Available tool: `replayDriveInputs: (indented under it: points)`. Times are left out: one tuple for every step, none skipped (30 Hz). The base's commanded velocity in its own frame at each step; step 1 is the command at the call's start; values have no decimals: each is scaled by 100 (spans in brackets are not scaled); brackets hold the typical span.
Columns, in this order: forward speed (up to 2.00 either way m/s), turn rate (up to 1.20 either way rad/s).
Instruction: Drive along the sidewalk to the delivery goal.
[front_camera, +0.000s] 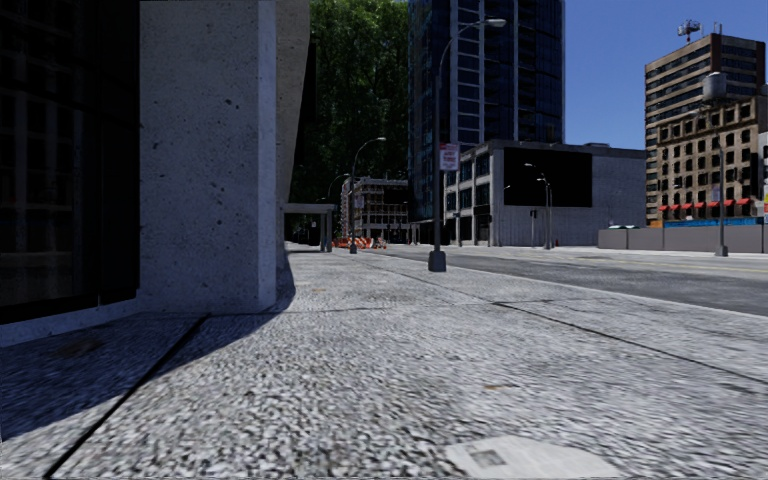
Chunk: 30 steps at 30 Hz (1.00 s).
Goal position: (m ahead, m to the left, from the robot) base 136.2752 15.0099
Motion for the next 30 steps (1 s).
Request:
replayDriveInputs:
  points:
    - [200, 0]
    - [200, 0]
    - [200, 0]
    - [200, 0]
    - [200, 0]
    - [200, 0]
    - [200, 0]
    - [200, 0]
    - [200, 0]
    - [200, 0]
    - [200, 0]
    - [200, 0]
    - [200, 0]
    - [200, 0]
    - [200, 0]
    - [200, 0]
    - [200, 0]
    - [200, 0]
    - [200, 0]
    - [200, 0]
    - [200, 0]
    - [200, 0]
    - [200, 0]
    - [200, 0]
    - [200, 0]
    - [200, 0]
    - [200, 0]
    - [200, 0]
    - [200, 0]
    - [200, 0]
